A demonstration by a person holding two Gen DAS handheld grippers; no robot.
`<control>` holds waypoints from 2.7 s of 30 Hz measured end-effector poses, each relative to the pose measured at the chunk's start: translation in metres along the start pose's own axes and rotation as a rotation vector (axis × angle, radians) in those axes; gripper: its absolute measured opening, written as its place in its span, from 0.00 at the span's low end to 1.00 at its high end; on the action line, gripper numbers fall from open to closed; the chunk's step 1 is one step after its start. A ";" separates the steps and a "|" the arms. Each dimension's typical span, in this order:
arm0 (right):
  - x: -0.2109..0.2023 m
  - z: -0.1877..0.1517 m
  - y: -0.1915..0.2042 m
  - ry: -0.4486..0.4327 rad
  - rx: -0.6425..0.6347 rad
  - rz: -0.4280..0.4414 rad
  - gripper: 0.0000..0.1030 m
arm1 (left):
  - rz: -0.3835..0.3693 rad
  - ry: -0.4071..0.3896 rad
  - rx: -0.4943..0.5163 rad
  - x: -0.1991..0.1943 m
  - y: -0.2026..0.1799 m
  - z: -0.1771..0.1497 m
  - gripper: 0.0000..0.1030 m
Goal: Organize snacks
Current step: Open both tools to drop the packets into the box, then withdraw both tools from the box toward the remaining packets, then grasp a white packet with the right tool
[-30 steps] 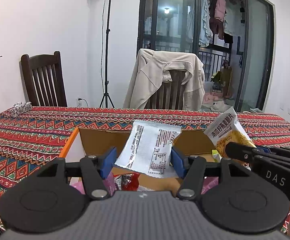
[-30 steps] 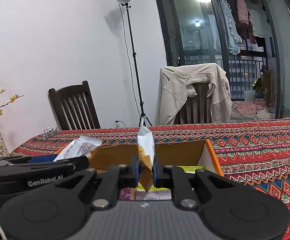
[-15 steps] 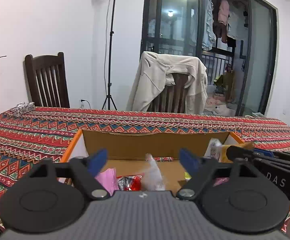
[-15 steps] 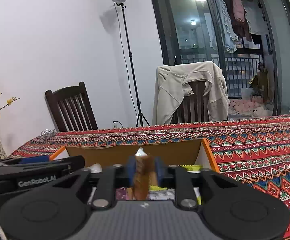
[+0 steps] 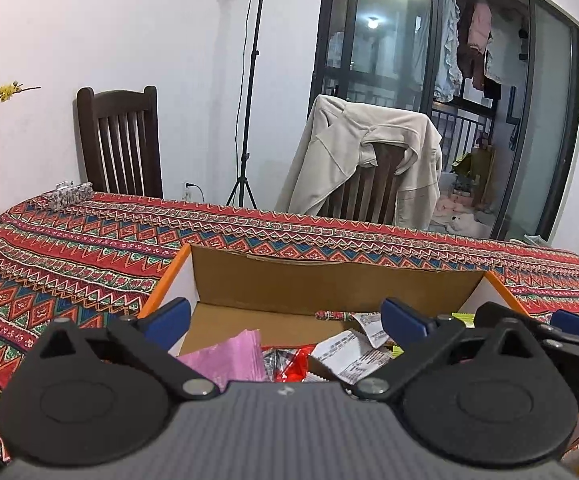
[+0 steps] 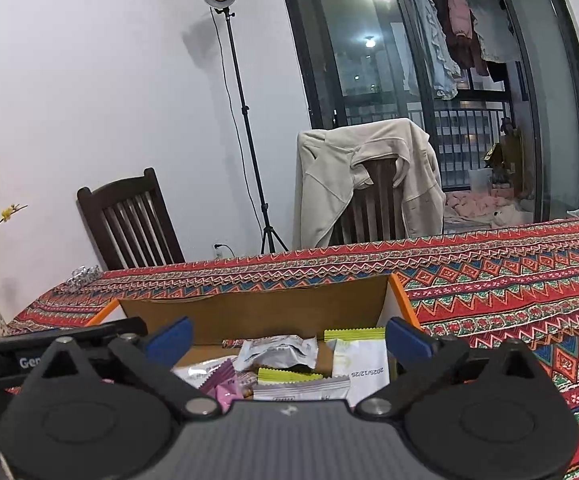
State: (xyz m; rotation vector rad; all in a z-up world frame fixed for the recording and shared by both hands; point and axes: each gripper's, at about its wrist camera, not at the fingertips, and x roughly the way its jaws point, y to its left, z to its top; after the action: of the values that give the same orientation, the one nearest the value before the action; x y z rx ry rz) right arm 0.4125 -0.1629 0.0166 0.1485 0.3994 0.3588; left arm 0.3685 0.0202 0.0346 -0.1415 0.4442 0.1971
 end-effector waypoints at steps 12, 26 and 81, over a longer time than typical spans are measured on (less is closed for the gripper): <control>-0.048 0.014 0.003 -0.082 0.001 -0.044 1.00 | 0.011 -0.050 -0.004 -0.045 0.001 0.007 1.00; -0.121 -0.007 0.019 -0.079 -0.030 -0.033 1.00 | 0.029 -0.107 0.030 -0.123 0.007 -0.010 1.00; -0.044 -0.098 0.065 0.336 -0.137 -0.080 0.70 | -0.062 0.091 -0.126 -0.113 0.114 -0.099 1.00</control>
State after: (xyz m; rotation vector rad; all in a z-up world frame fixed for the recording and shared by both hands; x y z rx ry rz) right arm 0.3151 -0.1121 -0.0435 -0.0633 0.7085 0.3314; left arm 0.2024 0.0957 -0.0152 -0.2881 0.5176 0.1578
